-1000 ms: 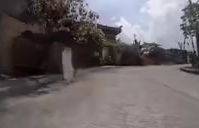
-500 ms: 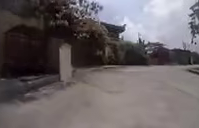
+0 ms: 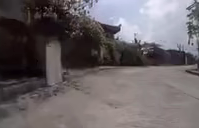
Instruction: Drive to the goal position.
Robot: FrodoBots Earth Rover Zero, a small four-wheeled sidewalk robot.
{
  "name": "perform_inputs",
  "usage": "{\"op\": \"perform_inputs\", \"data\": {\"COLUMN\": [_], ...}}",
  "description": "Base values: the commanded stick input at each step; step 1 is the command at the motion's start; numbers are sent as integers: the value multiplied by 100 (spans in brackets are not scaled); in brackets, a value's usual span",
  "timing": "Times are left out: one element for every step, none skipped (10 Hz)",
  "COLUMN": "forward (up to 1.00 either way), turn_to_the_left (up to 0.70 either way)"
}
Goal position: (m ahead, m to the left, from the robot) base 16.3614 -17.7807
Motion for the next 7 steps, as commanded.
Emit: {"op": "perform_inputs", "data": {"forward": [100,100,100,100,100,100,100], "turn_to_the_left": [-40,-40,-33,-12,0,0,0]}}
